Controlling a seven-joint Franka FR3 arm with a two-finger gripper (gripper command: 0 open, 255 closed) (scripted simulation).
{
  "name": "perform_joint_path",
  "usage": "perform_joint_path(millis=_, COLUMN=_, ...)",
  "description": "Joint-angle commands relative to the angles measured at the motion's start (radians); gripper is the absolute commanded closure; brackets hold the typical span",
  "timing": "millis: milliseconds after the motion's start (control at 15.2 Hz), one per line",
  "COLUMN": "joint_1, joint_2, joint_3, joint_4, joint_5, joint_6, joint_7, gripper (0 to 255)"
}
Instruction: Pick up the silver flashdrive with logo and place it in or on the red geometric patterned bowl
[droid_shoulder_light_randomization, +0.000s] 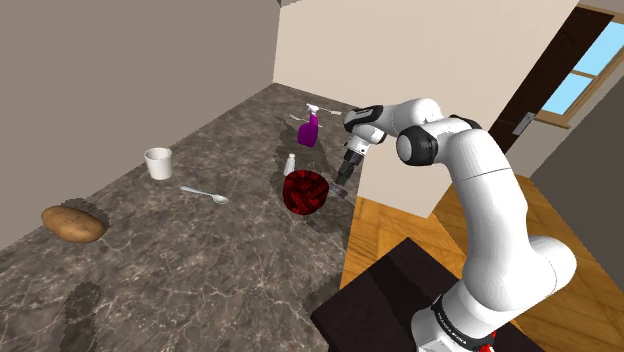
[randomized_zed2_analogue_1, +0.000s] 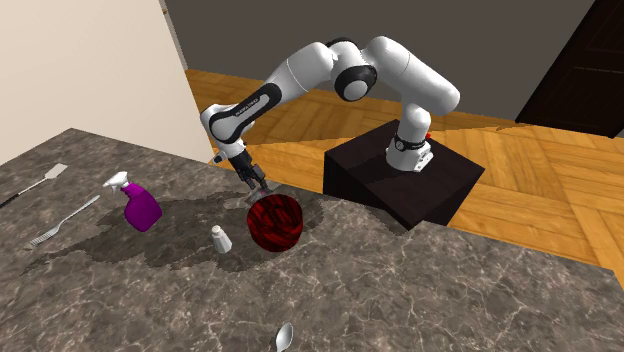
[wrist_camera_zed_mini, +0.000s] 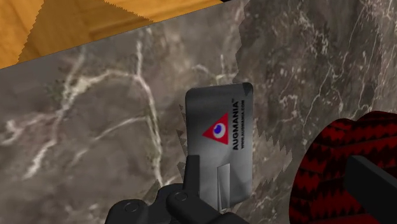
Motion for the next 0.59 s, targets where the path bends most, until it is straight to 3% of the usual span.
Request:
perform_joint_path(millis=0, joint_1=0.0, joint_2=0.0, joint_3=0.0, joint_4=0.0, joint_5=0.0, joint_6=0.0, joint_7=0.0, gripper=0)
perform_joint_path(millis=66, joint_1=0.0, joint_2=0.0, joint_3=0.0, joint_4=0.0, joint_5=0.0, joint_6=0.0, joint_7=0.0, gripper=0)
perform_joint_path(millis=132, joint_1=0.0, joint_2=0.0, joint_3=0.0, joint_4=0.0, joint_5=0.0, joint_6=0.0, joint_7=0.0, gripper=255)
perform_joint_path(millis=528, joint_1=0.0, joint_2=0.0, joint_3=0.0, joint_4=0.0, joint_5=0.0, joint_6=0.0, joint_7=0.0, gripper=255)
